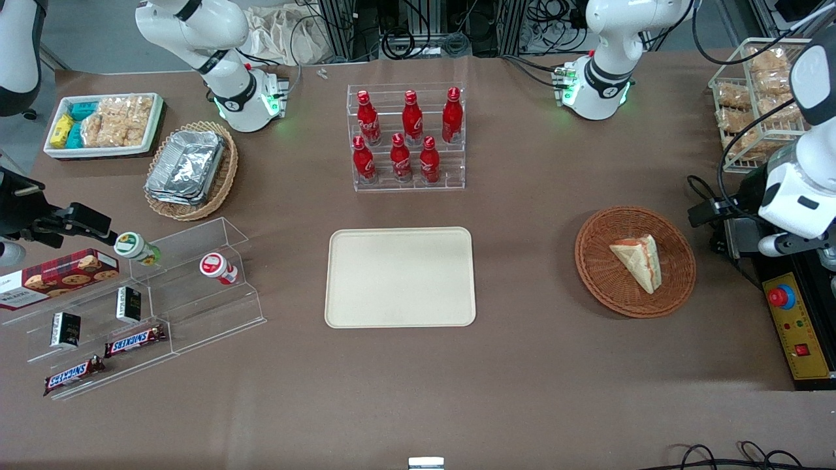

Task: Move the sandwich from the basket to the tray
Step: 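Lower the open left gripper onto the sandwich wedge in the basket and close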

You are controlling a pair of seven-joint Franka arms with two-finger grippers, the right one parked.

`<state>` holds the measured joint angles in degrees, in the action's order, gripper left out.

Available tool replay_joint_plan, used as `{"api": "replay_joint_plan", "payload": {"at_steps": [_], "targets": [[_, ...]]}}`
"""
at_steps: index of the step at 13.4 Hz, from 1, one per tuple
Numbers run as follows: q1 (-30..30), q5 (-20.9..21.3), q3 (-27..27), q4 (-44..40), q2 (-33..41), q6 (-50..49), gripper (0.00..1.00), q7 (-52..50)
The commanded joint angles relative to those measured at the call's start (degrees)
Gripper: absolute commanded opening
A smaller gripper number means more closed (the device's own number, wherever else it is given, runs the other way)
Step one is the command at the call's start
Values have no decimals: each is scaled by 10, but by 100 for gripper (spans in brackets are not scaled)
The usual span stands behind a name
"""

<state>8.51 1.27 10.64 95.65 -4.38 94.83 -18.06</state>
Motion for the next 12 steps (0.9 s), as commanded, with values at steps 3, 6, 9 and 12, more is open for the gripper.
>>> {"api": "replay_joint_plan", "payload": {"at_steps": [3,6,9,12], "targets": [[1,-6,-1,99,17,96,100,-167],[1,-3,-2,187,21,188,100,-227],[1,1,-2,274,16,282,100,-239],[10,0,-3,316,-11,347,100,-239]]}}
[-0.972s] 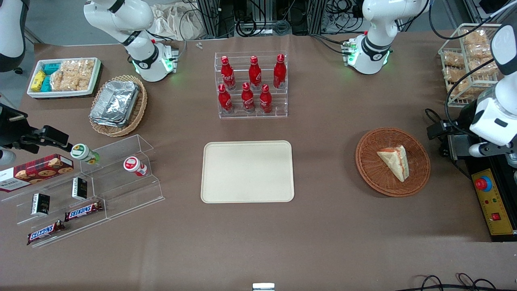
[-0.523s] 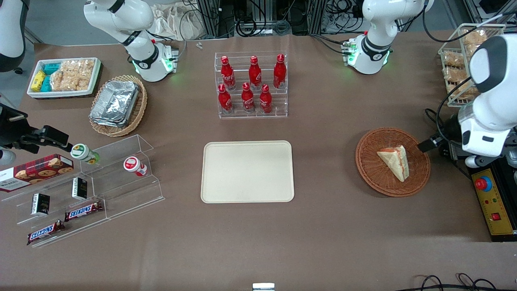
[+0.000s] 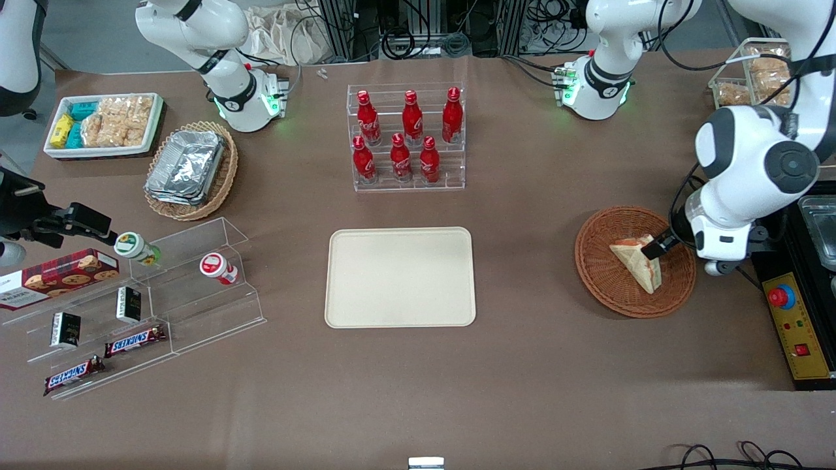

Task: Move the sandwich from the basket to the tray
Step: 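Lower the open left gripper onto the sandwich wedge in the basket and close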

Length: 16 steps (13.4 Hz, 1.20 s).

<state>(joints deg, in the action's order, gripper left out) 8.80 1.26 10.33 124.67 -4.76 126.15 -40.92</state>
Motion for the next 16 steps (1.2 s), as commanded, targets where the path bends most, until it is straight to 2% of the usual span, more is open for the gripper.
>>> {"api": "replay_joint_plan", "payload": {"at_steps": [1,9,10,11,12,13,14,16], "targets": [[7,1,0,27,-26,38,100,-11],[10,0,-9,49,-95,128,100,-16],[10,0,-9,48,-101,136,90,-16],[10,0,-9,48,-103,138,65,-17],[9,0,-9,48,-103,138,32,-30],[8,0,-9,46,-102,137,6,-42],[8,0,-9,44,-101,137,0,-47],[6,1,-8,39,-96,137,0,-50]]}}
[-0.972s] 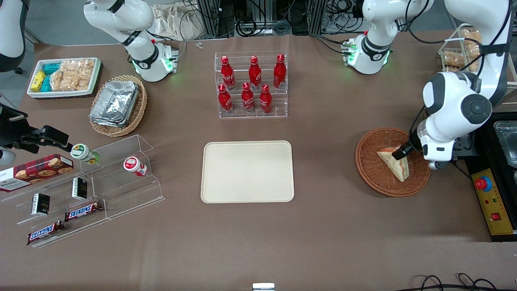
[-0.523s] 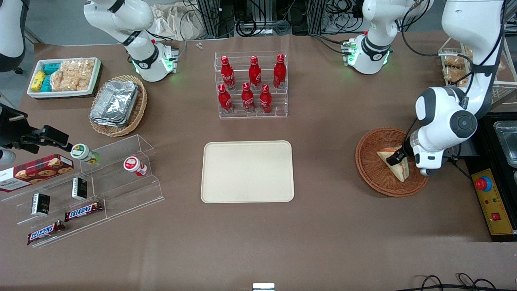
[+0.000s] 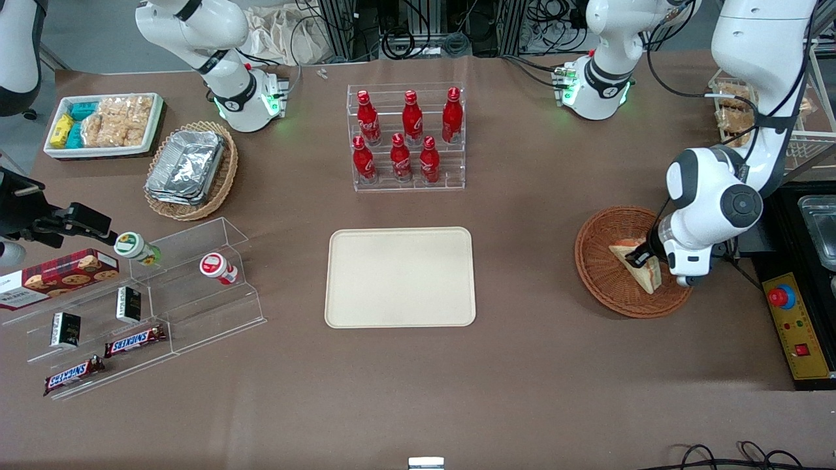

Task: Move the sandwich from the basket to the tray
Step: 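Lift the held sandwich up out of the wicker basket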

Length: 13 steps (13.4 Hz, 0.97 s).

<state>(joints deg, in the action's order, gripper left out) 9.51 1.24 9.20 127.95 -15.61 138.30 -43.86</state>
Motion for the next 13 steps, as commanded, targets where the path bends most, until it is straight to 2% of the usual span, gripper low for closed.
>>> {"api": "replay_joint_plan", "payload": {"at_steps": [1,4,10,13], "targets": [[-2,1,3,3,20,14,0,-30],[-2,1,5,-23,44,-28,0,-35],[-5,1,8,-204,73,-297,0,-25],[-5,0,45,-294,79,-399,0,21]]}}
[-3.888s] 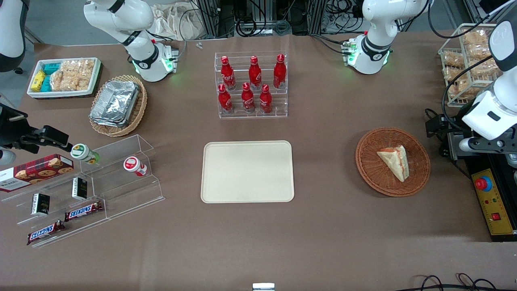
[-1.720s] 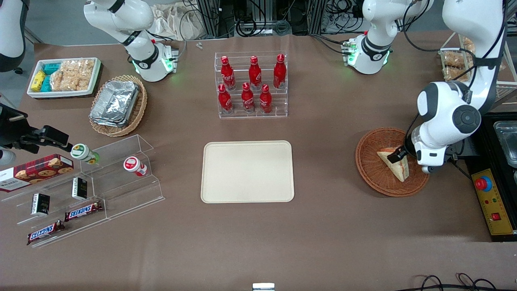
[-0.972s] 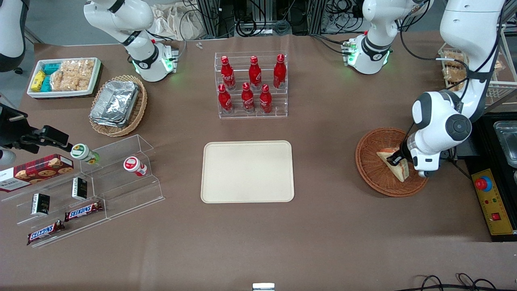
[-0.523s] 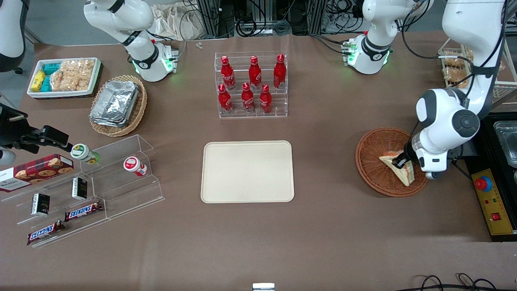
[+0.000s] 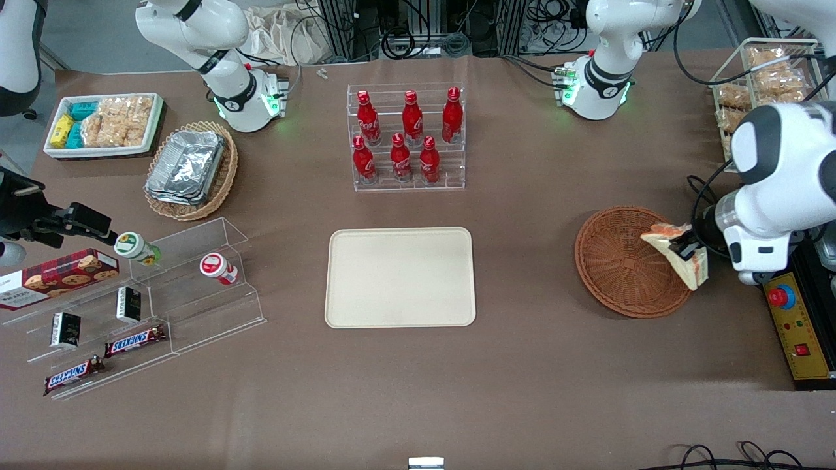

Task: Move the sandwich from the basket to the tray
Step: 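Lift the held sandwich up out of the wicker basket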

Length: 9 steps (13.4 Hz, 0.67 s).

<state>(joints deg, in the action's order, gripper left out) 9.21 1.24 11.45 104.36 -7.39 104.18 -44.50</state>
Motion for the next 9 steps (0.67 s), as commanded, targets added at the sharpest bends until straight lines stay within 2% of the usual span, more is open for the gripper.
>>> {"api": "replay_joint_plan", "payload": {"at_steps": [1,4,9], "targets": [[-2,-1,40,-92,-9,-86,0,68],[-2,-6,90,-150,-17,-118,0,137],[-3,-5,196,-161,-48,-112,0,127]]}}
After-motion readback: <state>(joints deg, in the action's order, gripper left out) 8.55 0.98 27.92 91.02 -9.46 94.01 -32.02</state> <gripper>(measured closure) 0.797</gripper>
